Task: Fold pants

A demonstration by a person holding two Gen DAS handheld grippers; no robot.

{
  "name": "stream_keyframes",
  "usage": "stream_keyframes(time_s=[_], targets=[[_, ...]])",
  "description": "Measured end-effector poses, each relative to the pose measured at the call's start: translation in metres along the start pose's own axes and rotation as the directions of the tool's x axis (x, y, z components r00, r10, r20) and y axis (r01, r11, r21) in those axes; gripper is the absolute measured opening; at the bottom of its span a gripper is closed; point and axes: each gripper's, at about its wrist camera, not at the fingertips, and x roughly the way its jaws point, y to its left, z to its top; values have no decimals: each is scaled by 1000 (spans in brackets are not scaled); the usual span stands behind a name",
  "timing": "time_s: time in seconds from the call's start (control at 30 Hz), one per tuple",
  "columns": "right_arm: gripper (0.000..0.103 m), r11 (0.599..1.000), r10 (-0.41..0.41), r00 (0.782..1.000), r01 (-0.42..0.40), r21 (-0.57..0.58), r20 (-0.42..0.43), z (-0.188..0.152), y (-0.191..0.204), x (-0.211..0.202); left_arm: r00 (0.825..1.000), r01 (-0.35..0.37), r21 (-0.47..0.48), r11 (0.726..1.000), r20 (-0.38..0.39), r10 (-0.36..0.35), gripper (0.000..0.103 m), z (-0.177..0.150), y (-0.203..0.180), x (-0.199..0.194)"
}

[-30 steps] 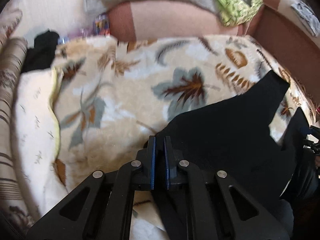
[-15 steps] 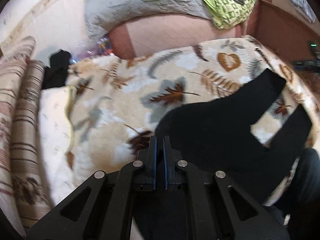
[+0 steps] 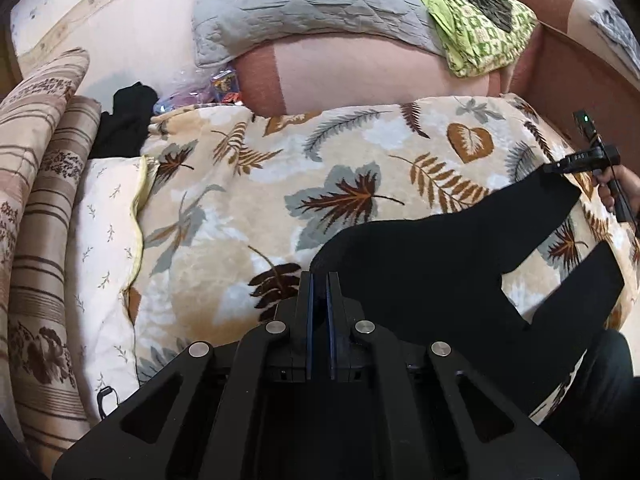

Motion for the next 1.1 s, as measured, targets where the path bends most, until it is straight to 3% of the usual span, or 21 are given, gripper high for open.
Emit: stream_keyframes(time_s=[0.13,0.2,0.23,0.4,0.53,0.63,0.87,1.1], targets=[[38,996,84,996,-84,-1,-22,4,0,10,1000,5,-43,999,2,-5,4,3,7,1],[12,997,70,998,-70,-18,-5,5,2,7,1000,-3,-48,999,1,3,4,3,9,2],[6,997,74,997,-74,-28,19,5,3,1,1000,-1,-53,999,2,1,4,3,10,1],[4,976,0,997,17,-216,76,-12,29,-32,1000,-4,-49,999,18,5,4,0,8,-6],[4,904,-7,992,61,-424,128,-45,52,-74,999,-27,-7,1000,32,27,4,-13,5,-21],[4,854,1,991,68,-515,132,-79,61,-99,998,-43,10,999,35,42,4,-31,7,-34],[4,781,41,989,57,-622,141,-175,75,-145,999,-12,-48,999,44,14,4,-96,15,-63],[4,727,-24,994,90,-681,106,-248,80,-147,1000,-24,-140,990,-22,21,4,-163,30,-59]])
